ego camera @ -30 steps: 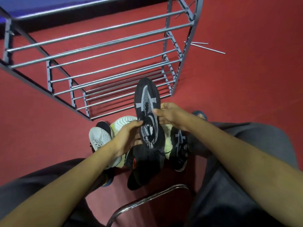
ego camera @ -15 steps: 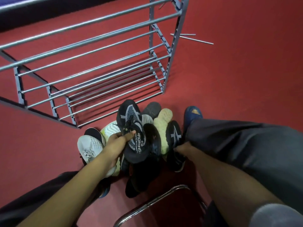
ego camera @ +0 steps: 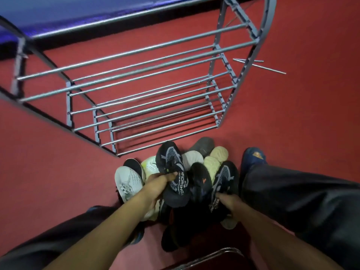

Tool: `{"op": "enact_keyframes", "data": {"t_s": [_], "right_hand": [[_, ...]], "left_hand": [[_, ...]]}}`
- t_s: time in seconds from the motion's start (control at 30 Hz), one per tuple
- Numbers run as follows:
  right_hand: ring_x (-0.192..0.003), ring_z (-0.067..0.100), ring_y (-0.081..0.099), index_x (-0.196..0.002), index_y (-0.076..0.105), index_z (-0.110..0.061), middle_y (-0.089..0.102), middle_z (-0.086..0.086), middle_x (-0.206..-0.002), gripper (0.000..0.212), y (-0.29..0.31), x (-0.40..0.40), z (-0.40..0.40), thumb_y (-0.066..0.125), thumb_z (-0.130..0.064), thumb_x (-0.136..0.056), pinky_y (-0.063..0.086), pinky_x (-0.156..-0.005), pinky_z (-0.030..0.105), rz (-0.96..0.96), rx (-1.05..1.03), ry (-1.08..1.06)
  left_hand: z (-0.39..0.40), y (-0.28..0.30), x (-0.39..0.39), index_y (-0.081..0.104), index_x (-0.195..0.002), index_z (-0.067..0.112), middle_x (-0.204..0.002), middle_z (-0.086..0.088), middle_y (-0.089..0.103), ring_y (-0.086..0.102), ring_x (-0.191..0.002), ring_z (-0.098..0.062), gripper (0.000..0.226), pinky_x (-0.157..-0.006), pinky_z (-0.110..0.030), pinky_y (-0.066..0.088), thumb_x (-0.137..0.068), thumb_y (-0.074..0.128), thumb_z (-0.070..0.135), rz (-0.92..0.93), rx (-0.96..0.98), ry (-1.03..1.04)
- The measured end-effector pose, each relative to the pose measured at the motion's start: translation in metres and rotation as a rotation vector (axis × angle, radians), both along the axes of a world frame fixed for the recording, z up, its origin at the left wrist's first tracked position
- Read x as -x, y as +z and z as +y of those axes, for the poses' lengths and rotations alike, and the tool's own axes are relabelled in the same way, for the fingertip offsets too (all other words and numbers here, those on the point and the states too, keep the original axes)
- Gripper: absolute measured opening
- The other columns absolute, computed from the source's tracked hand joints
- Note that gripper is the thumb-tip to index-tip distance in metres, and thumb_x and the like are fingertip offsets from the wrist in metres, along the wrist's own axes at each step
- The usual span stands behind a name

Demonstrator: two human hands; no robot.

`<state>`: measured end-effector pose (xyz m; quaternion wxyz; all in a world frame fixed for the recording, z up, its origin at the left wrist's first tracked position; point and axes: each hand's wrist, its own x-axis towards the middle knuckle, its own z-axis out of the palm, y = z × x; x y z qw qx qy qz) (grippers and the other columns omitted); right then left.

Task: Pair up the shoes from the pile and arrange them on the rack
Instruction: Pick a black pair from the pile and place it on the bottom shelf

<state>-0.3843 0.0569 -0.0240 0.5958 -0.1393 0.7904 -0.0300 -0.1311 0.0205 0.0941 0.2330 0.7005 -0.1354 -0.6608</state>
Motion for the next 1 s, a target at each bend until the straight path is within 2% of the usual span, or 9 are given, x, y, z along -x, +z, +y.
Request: {"op": "enact_keyframes", "data": {"t_s": [0.13, 0.23, 0.33, 0.47, 0.57, 0.63, 0.77, 0.9, 1.0], "right_hand": [[-0.090, 0.032, 0.067, -0.111, 0.063, -0.011, 0.069, 0.017, -0.102, 0.025, 0.056, -0.027, -0.036, 0.065, -0.027, -0.092, 0.058, -0.071, 0.042, -0.141, 0.051, -0.162], [-0.076, 0.021, 0.066, -0.112, 0.065, -0.016, 0.070, 0.006, -0.087, 0.022, 0.099, -0.040, -0.061, 0.058, -0.027, -0.094, 0.055, -0.054, 0.029, -0.204, 0.125, -0.069], [-0.078, 0.017, 0.062, -0.109, 0.063, -0.019, 0.068, 0.001, -0.090, 0.017, 0.133, -0.051, -0.067, 0.061, -0.026, -0.093, 0.050, -0.063, 0.031, -0.254, 0.140, 0.057], [-0.083, 0.016, 0.062, -0.111, 0.063, -0.014, 0.068, 0.001, -0.095, 0.019, 0.150, -0.068, -0.062, 0.055, -0.026, -0.099, 0.048, -0.063, 0.029, -0.239, 0.174, 0.136], [-0.089, 0.026, 0.069, -0.114, 0.065, -0.006, 0.073, 0.012, -0.101, 0.024, 0.136, -0.085, -0.055, 0.050, -0.018, -0.099, 0.060, -0.071, 0.036, -0.280, 0.213, 0.107], [-0.096, 0.029, 0.069, -0.118, 0.065, -0.006, 0.072, 0.015, -0.111, 0.027, 0.126, -0.096, -0.051, 0.050, -0.018, -0.099, 0.060, -0.078, 0.041, -0.271, 0.248, 0.126], [-0.098, 0.027, 0.069, -0.110, 0.070, -0.011, 0.074, 0.009, -0.110, 0.025, 0.107, -0.108, -0.043, 0.058, -0.028, -0.096, 0.060, -0.077, 0.039, -0.234, 0.282, 0.123], [-0.098, 0.028, 0.071, -0.104, 0.070, -0.012, 0.076, 0.007, -0.104, 0.022, 0.100, -0.106, -0.044, 0.060, -0.030, -0.095, 0.059, -0.086, 0.049, -0.250, 0.263, 0.109], [-0.101, 0.027, 0.069, -0.107, 0.067, -0.015, 0.074, 0.007, -0.105, 0.018, 0.100, -0.103, -0.054, 0.059, -0.027, -0.096, 0.058, -0.088, 0.048, -0.233, 0.260, 0.107]], "left_hand": [[0.004, 0.008, -0.006, 0.074, -0.106, 0.006, -0.090, -0.009, 0.080, 0.077, -0.079, -0.024, 0.031, -0.061, -0.024, 0.056, -0.075, 0.076, 0.009, -0.039, -0.010, -0.031], [0.010, 0.017, -0.008, 0.071, -0.104, 0.001, -0.086, -0.013, 0.079, 0.074, -0.067, -0.024, 0.030, -0.053, -0.023, 0.053, -0.075, 0.076, 0.007, -0.046, 0.006, 0.022], [0.019, 0.023, -0.010, 0.067, -0.113, 0.003, -0.089, -0.012, 0.077, 0.070, -0.065, -0.022, 0.037, -0.049, -0.022, 0.049, -0.078, 0.074, 0.014, -0.064, 0.013, 0.079], [0.026, 0.027, -0.020, 0.065, -0.112, 0.009, -0.090, -0.008, 0.074, 0.066, -0.075, -0.020, 0.025, -0.060, -0.026, 0.048, -0.088, 0.065, 0.013, -0.052, 0.022, 0.147], [0.026, 0.023, -0.032, 0.067, -0.107, 0.012, -0.085, -0.006, 0.070, 0.063, -0.076, -0.020, 0.021, -0.061, -0.026, 0.048, -0.087, 0.061, 0.009, -0.035, 0.043, 0.179], [0.026, 0.022, -0.040, 0.066, -0.099, 0.011, -0.079, -0.006, 0.069, 0.062, -0.071, -0.020, 0.014, -0.058, -0.024, 0.049, -0.088, 0.058, 0.005, -0.046, 0.054, 0.196], [0.025, 0.016, -0.048, 0.063, -0.086, 0.007, -0.053, 0.000, 0.068, 0.061, -0.063, -0.019, 0.015, -0.040, -0.018, 0.047, -0.086, 0.054, -0.005, -0.085, 0.072, 0.186], [0.019, 0.015, -0.049, 0.066, -0.105, 0.005, -0.068, -0.005, 0.069, 0.064, -0.062, -0.018, 0.030, -0.043, -0.017, 0.048, -0.082, 0.053, -0.008, -0.050, 0.069, 0.149], [0.016, 0.007, -0.052, 0.067, -0.107, 0.002, -0.076, -0.009, 0.075, 0.071, -0.068, -0.024, 0.028, -0.053, -0.024, 0.056, -0.085, 0.053, -0.008, -0.002, 0.062, 0.142]]}}
